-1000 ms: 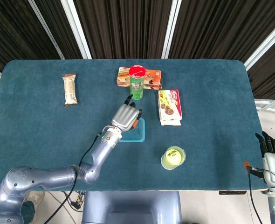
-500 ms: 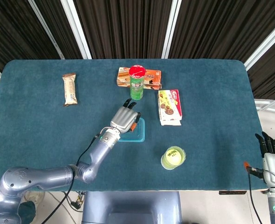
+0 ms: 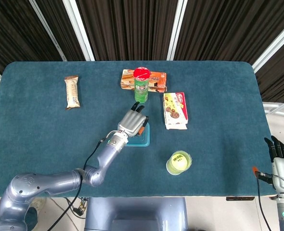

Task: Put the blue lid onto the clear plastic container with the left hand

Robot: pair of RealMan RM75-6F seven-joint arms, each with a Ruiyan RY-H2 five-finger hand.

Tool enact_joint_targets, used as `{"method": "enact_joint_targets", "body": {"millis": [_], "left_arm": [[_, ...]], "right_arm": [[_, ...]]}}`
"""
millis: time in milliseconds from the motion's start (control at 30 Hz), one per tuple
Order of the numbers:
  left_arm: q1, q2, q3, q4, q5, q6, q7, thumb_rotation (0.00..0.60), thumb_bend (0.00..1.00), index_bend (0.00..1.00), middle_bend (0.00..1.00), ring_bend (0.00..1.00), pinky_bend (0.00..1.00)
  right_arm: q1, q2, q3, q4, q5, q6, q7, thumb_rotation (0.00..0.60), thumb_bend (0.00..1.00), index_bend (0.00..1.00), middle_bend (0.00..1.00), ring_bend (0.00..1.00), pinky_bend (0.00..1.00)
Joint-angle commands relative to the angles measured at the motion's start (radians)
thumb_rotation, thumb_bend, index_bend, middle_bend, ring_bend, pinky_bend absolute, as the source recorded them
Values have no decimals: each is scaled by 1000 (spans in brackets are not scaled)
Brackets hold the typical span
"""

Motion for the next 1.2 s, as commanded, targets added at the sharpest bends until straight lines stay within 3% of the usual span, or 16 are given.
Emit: {"method": "enact_joint_targets", "body": {"millis": [33, 633, 1200], "left_arm": [[-4, -9, -2, 15, -1, -10, -4, 600, 451, 591, 639, 111, 0], [-19, -60, -16, 124, 41, -74, -82, 600, 451, 600, 640, 131, 0], [-21, -75, -24, 161, 40, -112, -103, 600, 451, 600, 644, 141, 0]], "right_arm": [[0, 0, 0, 0, 0, 0, 0, 600, 291, 101, 0, 2, 0], [0, 1, 1, -2, 3, -2, 1, 600, 292, 101, 0, 3, 0], [0, 1, 1, -2, 5, -3, -2, 600, 292, 101, 0, 2, 0]]}}
